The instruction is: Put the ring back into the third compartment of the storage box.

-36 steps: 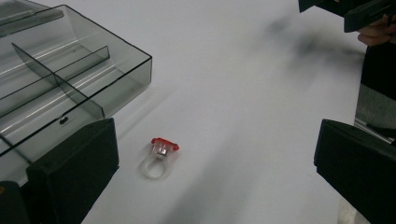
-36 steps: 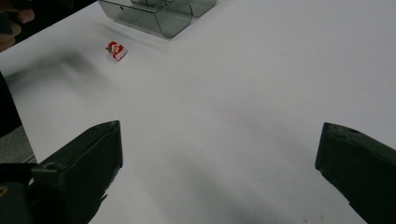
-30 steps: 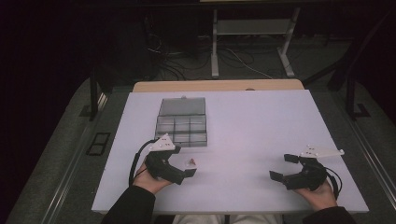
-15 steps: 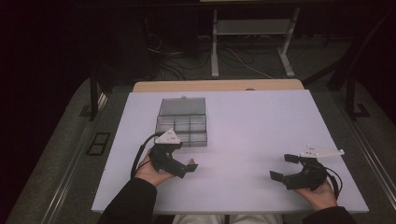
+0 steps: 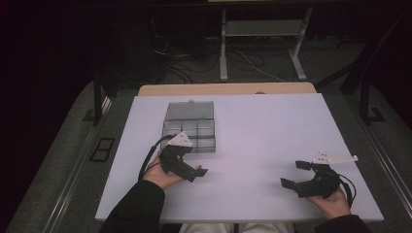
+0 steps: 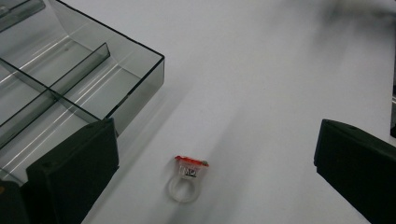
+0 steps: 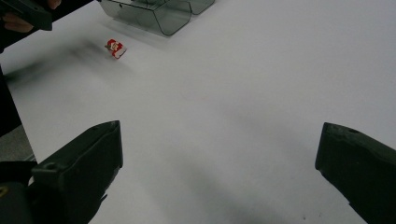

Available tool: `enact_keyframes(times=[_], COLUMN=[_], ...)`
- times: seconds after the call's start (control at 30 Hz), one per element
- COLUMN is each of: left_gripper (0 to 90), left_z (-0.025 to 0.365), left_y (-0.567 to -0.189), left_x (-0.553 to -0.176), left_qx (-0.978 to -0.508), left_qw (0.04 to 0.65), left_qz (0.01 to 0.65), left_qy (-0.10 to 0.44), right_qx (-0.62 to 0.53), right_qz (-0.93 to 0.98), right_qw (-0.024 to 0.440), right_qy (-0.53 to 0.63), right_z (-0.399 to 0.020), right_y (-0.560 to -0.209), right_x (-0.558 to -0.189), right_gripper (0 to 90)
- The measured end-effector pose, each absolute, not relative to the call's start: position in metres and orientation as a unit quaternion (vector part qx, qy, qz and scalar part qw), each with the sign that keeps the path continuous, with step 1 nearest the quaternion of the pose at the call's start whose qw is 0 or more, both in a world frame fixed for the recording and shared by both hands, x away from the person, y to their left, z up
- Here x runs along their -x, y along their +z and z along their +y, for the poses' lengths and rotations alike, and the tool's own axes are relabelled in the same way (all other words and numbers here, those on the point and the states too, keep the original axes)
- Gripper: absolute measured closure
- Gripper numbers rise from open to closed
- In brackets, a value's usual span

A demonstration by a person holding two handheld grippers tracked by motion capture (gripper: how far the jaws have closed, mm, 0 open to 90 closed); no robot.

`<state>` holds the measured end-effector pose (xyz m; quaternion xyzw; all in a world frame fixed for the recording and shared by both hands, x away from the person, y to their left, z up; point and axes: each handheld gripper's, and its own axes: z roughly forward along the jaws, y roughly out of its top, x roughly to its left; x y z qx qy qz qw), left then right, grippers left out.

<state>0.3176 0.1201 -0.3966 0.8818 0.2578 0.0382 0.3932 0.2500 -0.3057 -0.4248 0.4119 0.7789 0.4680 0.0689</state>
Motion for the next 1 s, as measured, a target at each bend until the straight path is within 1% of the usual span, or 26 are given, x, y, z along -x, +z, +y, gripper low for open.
enact_keyframes(times=[0.63,0.8,1.0], left_gripper=[0.0,0.0,0.0], left_z=[0.112,0.110,0.105], left_y=[-0.411,-0.415,-0.414], left_x=[-0.332,-0.335,-0.337], left_qx=[-0.897,-0.911,-0.917], left_qw=[0.367,0.344,0.336], left_qz=[0.244,0.228,0.216], left_qy=[0.019,0.013,0.010], right_qx=[-0.411,-0.410,-0.409], right_qz=[0.780,0.780,0.782], right_qw=[0.068,0.067,0.066], right_qy=[0.467,0.467,0.466], right_z=[-0.306,-0.307,-0.306], right_y=[-0.425,-0.425,-0.425], right_x=[-0.249,-0.249,-0.250], right_gripper=[0.6,0.6,0.6])
